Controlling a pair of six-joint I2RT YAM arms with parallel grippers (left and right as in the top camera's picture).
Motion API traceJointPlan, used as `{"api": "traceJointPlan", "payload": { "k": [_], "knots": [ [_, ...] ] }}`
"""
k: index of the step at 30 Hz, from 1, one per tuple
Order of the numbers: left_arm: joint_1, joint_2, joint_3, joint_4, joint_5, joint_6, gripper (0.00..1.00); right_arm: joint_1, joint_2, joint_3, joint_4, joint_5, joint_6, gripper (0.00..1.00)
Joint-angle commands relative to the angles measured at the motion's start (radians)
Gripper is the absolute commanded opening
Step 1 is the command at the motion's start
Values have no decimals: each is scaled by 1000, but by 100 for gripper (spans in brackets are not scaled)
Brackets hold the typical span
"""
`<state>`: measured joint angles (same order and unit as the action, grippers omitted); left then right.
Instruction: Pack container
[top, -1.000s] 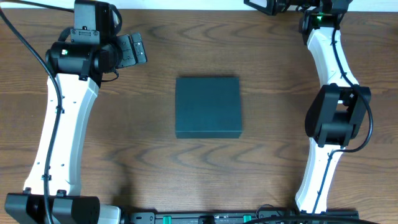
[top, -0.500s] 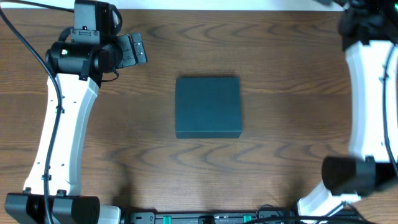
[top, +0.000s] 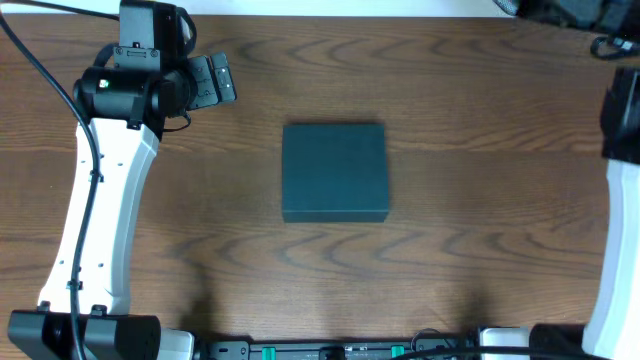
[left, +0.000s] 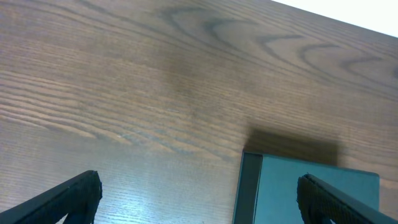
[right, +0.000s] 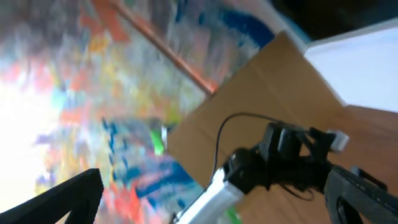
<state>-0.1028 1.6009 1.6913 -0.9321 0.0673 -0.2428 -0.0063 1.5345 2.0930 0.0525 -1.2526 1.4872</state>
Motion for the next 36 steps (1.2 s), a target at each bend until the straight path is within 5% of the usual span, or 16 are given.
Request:
{"api": "traceJointPlan", "payload": {
  "k": [1,9,24,36],
  "knots": [
    [2,-5,22,-1,-12,-2,99,21,-54,-25,-156,177,-310,99],
    [2,-5,22,-1,-12,-3,99,98,-181,-158,-574,564,-753,99],
    [2,-5,22,-1,-12,-3,98,162,-578,-727,-577,1078,-1707,99],
    [2,-5,22,-1,-12,-3,99,160,-917,-1205,-398,1260,-1855,99]
  ]
}}
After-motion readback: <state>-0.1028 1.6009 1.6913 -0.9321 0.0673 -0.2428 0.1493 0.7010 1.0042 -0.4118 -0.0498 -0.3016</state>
